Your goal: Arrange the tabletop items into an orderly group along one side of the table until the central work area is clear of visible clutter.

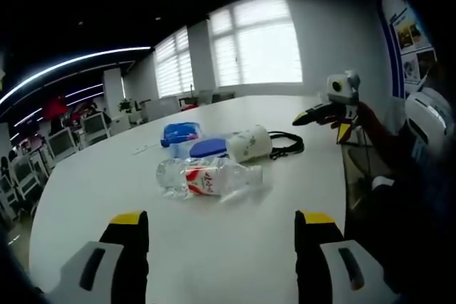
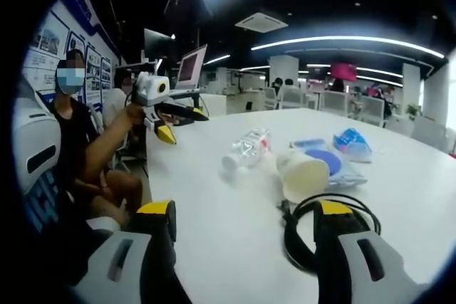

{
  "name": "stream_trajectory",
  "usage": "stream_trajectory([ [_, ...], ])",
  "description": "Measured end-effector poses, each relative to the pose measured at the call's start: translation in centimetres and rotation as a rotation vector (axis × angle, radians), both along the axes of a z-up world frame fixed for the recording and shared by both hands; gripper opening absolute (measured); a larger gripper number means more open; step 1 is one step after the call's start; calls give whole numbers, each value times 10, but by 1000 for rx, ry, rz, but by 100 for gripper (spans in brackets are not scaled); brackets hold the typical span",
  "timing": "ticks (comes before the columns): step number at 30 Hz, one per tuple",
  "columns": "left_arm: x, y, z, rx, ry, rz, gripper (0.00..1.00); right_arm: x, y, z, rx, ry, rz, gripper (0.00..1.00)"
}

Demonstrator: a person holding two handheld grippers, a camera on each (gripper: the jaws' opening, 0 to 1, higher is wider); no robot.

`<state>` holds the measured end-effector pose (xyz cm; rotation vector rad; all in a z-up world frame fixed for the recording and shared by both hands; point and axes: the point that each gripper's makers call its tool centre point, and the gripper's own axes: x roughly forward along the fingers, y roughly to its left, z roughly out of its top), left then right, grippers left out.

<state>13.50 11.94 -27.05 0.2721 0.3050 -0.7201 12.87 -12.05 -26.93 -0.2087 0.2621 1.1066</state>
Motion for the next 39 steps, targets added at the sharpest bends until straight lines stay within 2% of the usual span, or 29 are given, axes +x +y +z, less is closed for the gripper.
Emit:
stream_trajectory([
  [15, 8, -6, 8, -8, -15, -10, 83, 0, 3, -1, 5, 5, 4, 75],
  [39, 17, -8, 7, -24, -16, -19, 82, -3, 10, -2, 16, 11, 18, 73],
])
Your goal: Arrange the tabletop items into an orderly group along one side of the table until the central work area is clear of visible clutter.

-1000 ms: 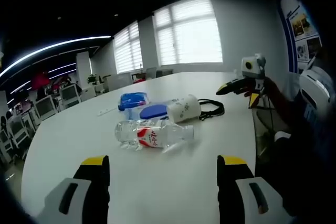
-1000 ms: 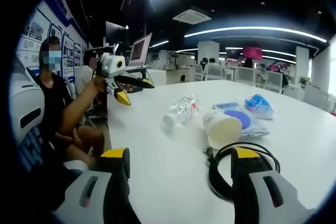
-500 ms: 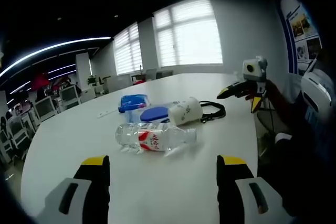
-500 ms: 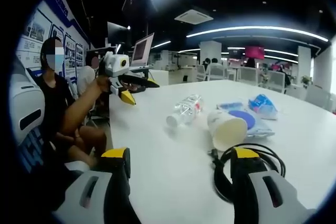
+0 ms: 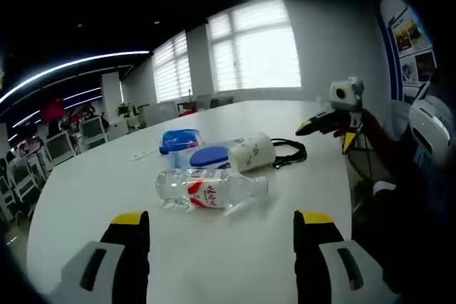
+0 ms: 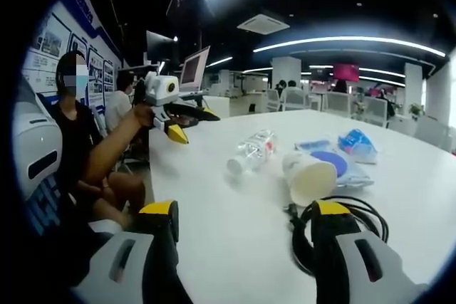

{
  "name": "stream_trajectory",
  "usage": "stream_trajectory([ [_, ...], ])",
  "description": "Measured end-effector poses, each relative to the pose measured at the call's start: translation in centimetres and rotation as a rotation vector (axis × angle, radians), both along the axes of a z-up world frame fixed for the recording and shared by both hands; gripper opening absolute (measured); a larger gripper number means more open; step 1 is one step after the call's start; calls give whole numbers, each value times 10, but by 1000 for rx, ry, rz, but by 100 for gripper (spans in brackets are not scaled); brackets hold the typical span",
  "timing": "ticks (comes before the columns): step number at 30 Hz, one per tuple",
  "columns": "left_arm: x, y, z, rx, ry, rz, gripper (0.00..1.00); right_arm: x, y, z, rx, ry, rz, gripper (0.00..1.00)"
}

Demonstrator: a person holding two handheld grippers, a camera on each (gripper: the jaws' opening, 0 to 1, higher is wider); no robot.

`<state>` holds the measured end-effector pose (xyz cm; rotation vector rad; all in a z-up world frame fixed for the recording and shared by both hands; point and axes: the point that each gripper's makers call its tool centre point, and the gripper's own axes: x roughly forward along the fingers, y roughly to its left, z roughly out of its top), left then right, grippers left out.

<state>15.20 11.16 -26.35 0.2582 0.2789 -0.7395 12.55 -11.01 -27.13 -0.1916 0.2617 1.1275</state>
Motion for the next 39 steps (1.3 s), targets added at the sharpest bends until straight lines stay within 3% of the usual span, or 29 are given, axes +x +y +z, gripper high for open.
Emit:
stream_trajectory([
  [39, 19, 0, -2, -7, 21, -9, 80, 4, 13, -1, -25, -14, 13, 70],
])
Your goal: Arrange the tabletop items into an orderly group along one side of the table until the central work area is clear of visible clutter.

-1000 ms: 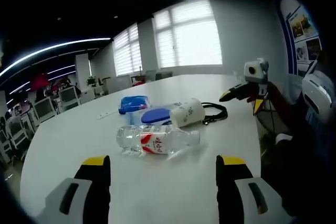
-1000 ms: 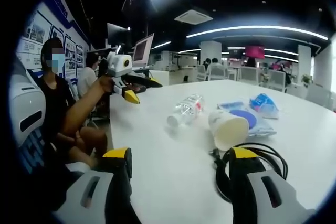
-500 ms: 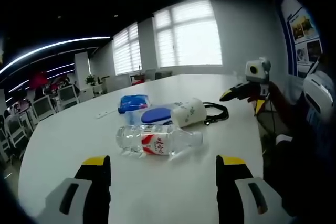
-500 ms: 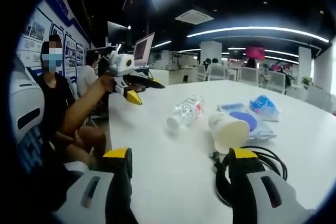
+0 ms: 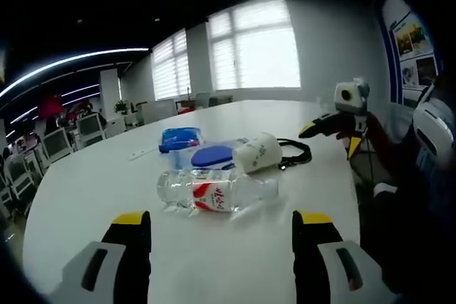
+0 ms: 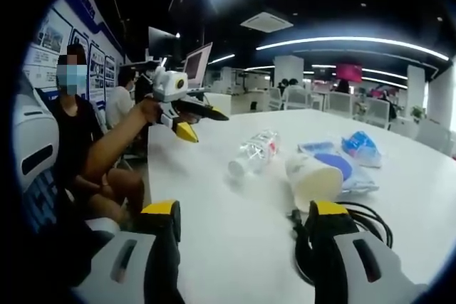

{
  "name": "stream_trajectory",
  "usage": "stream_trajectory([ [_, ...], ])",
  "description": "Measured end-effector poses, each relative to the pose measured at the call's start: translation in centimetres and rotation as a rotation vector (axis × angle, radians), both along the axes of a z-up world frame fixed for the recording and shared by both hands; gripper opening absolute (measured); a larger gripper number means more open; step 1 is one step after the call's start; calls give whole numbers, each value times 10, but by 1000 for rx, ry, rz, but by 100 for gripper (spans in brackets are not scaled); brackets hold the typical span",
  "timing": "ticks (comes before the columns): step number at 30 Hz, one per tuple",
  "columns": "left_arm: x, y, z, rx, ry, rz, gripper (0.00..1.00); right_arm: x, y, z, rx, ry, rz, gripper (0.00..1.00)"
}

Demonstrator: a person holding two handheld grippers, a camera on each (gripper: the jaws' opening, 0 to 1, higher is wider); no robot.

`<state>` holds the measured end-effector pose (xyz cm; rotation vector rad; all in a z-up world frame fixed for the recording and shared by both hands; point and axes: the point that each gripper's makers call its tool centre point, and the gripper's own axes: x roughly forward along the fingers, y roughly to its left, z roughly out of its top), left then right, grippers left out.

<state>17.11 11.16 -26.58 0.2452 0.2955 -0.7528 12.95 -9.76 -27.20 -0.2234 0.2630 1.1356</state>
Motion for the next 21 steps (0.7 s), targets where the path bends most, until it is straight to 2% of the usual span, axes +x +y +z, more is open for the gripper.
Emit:
stream_trajectory([
  [21, 4, -1, 0, 11, 8, -9, 79, -2, 8, 5, 15, -14, 9, 69],
])
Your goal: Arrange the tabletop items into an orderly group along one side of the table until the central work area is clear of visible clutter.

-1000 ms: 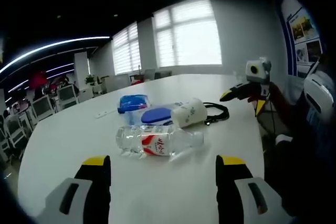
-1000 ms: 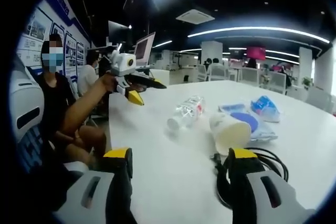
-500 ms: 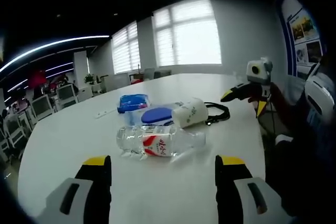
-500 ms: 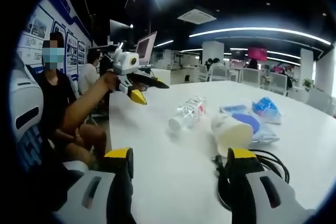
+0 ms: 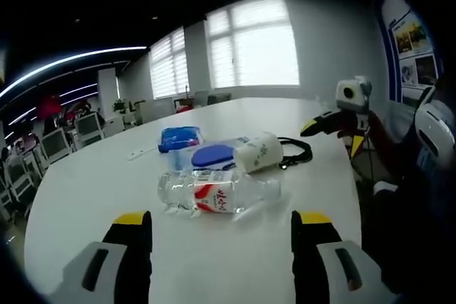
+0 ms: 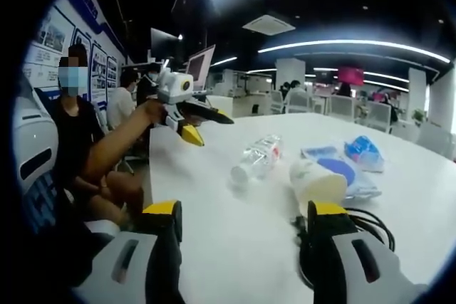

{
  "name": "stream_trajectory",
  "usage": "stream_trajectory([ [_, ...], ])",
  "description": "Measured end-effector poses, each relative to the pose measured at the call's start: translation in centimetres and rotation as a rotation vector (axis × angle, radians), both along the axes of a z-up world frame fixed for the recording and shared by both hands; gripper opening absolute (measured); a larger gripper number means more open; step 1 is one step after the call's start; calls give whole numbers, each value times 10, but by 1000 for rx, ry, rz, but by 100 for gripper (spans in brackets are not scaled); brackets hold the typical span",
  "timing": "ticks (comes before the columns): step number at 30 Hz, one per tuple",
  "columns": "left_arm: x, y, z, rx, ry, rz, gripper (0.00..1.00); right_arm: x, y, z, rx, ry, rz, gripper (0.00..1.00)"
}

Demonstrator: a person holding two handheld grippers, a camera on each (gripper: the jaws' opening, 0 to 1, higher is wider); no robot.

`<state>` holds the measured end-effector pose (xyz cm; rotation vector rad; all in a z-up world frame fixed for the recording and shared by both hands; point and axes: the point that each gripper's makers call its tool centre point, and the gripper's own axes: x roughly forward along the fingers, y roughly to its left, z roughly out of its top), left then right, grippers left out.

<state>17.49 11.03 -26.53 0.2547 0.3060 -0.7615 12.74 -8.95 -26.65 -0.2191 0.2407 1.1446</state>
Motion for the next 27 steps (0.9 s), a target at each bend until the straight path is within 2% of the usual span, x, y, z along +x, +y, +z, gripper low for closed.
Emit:
stream_trajectory([
  [27, 7, -2, -2, -7, 2, -9, 78, 0, 14, 0, 3, -3, 7, 68],
])
